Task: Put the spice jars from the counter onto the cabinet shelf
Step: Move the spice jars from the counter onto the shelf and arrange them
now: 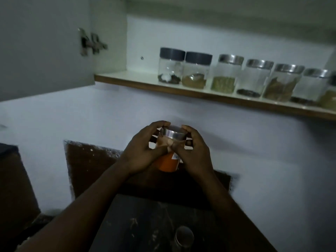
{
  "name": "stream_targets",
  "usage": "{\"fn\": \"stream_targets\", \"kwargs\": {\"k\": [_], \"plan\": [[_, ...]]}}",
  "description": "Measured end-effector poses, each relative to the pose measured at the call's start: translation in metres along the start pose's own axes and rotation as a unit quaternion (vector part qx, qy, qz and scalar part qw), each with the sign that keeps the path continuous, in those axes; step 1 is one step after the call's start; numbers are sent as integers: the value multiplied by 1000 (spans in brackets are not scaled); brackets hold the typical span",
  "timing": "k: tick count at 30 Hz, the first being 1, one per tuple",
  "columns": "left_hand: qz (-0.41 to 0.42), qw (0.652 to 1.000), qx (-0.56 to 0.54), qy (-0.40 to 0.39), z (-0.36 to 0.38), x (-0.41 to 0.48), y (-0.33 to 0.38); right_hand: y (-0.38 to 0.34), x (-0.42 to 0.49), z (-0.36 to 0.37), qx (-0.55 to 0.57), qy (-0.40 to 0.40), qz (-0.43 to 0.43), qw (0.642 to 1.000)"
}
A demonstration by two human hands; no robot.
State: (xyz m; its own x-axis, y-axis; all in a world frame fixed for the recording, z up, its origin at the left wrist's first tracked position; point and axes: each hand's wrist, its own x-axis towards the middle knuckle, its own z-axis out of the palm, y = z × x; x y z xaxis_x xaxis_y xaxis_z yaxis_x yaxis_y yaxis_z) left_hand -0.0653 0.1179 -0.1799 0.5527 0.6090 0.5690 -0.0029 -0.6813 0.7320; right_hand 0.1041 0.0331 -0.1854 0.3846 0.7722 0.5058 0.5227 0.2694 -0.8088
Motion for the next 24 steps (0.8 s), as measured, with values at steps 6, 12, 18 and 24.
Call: {"fn": "stream_targets", "kwargs": {"k": [6,12,18,24], "plan": [[42,996,38,62,-73,28,28,-73,47,33,-4,9,-81,997],[98,983,72,138,-131,69,58,-146,96,54,-50,47,-157,985],[81,976,99,176,-160,130,68,-195,165,64,-137,43,-155,977],[7,973,153,170,-155,165,37,-192,203,77,-267,-4,-110,957]]}}
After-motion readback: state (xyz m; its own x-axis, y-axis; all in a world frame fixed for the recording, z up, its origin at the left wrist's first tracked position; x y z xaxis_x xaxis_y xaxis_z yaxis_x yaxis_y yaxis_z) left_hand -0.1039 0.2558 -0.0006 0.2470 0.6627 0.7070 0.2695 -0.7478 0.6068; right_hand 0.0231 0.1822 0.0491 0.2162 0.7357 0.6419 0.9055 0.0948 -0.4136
